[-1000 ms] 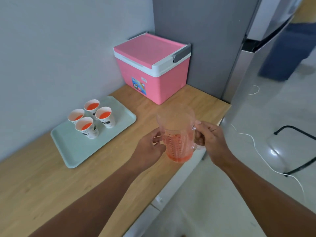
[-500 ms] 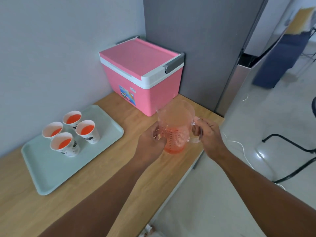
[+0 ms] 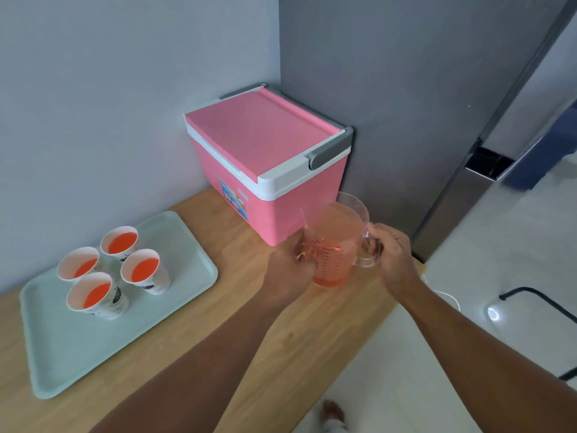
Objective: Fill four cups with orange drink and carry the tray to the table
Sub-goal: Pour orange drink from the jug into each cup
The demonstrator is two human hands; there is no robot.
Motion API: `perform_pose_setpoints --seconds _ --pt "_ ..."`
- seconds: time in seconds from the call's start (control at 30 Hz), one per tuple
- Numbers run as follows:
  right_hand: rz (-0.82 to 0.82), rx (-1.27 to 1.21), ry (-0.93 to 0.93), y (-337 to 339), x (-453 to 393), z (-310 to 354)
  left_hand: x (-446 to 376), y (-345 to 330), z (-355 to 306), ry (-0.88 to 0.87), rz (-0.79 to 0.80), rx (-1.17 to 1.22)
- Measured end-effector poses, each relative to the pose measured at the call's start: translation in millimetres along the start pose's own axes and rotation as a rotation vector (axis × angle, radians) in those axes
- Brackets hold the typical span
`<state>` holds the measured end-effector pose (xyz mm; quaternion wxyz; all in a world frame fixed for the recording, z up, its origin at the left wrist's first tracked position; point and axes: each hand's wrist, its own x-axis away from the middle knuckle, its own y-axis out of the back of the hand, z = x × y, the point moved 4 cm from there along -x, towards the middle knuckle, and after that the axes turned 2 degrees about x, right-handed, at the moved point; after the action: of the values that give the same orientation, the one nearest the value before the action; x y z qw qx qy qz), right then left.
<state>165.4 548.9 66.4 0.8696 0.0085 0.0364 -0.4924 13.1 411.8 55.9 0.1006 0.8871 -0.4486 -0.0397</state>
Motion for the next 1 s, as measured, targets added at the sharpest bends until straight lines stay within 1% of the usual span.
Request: perform_pose_setpoints --seconds 0.23,0.3,0.47,0.63,0.73,0.9,0.97,1.0 --pt "0.033 -0.035 -0.035 17 -52 -25 -29 -25 3 0.077 -0.14 0.02" --pt "0.042 -0.051 -0.04 20 -61 -30 -36 -31 2 0.106 -0.16 0.031" --pt "0.1 -0.056 -0.06 26 -83 -37 -46 -42 4 0.119 -0.203 0.053" --pt "0.12 -0.078 -0.084 29 -95 -41 -47 -51 8 0.149 -0.229 0.049" --pt "0.142 -0.057 -0.064 33 -94 -41 -46 -54 7 0.168 -0.222 0.052" --pt "0.151 -0.09 -0.042 36 -87 -41 -36 -53 13 0.203 -0.213 0.104" --pt "0.132 -0.044 -0.006 41 -82 -40 -26 -44 20 0.248 -0.226 0.101" --pt "0.106 0.027 0.018 45 -80 -38 -18 -38 25 0.261 -0.231 0.095"
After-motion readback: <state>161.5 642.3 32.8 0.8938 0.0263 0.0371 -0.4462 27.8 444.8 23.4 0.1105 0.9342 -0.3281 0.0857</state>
